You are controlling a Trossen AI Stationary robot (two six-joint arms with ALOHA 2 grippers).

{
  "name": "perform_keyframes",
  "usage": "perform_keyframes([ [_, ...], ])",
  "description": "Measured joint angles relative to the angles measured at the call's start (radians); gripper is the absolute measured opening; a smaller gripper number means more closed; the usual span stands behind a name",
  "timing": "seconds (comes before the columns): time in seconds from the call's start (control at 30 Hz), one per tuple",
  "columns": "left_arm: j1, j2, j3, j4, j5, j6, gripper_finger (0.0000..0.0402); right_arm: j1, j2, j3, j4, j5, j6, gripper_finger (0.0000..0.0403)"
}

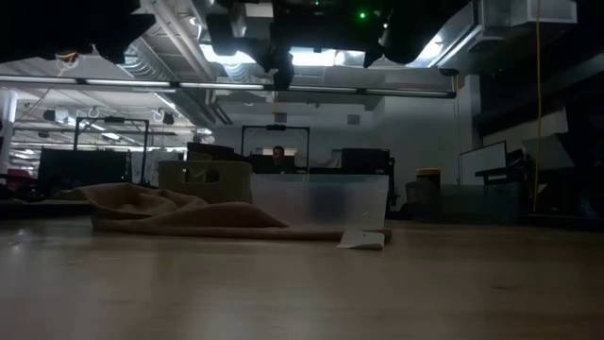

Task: Sort spices by type
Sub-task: Put the black seasoning can into the white bin

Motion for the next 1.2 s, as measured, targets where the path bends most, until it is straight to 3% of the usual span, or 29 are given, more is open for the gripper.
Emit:
perform_keyframes([
  [0.2,0.000,0.150,0.000,0.120,-0.017,0.177,0.0243,-0.023,0.000,0.037,0.015,0.074,-0.012,0.0275],
  [0.37,0.000,0.328,0.000,0.372,-0.117,0.297,0.0245,-0.023,0.000,0.082,0.012,0.090,-0.083,0.0275],
  [0.73,0.000,0.690,0.037,0.774,-0.127,0.463,0.0245,-0.022,-0.001,0.131,0.012,0.142,-0.182,0.0275],
  [1.2,0.049,0.965,0.222,0.855,-0.231,0.500,0.0245,-0.024,-0.004,0.131,0.035,0.157,-0.188,0.0276],
])
